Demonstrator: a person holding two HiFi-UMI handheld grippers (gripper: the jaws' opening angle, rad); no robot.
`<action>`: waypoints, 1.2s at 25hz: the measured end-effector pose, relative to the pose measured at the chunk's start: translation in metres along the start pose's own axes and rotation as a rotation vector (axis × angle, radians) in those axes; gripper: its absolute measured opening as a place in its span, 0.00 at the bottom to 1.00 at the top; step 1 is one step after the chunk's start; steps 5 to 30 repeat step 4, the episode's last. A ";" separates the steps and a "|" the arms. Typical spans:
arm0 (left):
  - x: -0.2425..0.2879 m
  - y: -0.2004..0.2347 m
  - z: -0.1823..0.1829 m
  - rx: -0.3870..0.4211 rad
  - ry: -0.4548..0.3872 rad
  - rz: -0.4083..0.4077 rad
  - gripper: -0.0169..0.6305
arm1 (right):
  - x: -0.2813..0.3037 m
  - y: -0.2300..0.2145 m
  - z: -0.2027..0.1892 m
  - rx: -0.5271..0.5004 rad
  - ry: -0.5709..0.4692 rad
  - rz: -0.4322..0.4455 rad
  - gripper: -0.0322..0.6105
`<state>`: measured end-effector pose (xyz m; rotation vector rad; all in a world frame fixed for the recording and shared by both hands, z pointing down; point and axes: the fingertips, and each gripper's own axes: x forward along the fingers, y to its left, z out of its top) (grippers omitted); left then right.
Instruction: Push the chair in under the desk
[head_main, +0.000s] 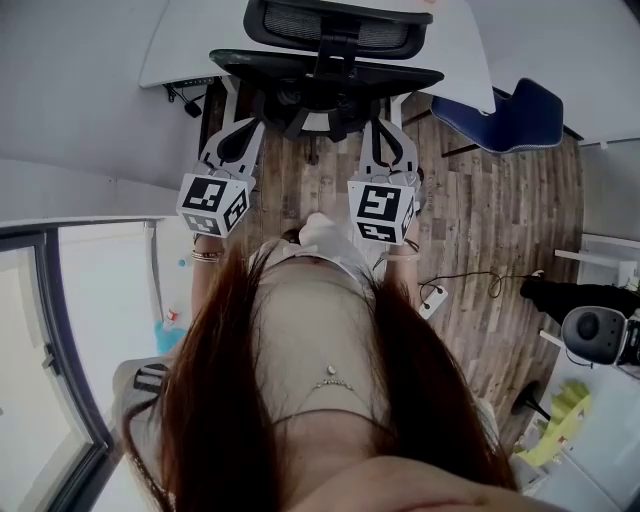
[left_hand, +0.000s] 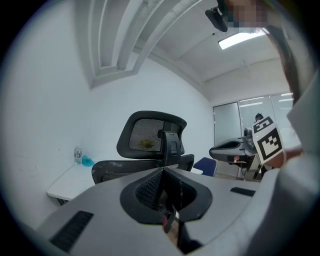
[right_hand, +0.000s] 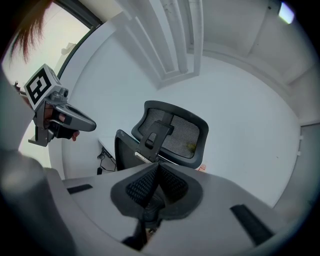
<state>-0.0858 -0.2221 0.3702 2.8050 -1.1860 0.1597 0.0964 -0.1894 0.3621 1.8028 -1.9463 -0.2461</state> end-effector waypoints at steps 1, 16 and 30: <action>0.000 -0.001 0.002 -0.009 -0.012 -0.001 0.03 | 0.000 -0.001 0.000 0.001 0.000 -0.001 0.09; 0.001 -0.005 0.007 -0.020 -0.041 -0.006 0.03 | -0.001 -0.004 -0.001 -0.005 0.001 -0.001 0.09; 0.001 -0.005 0.007 -0.020 -0.041 -0.006 0.03 | -0.001 -0.004 -0.001 -0.005 0.001 -0.001 0.09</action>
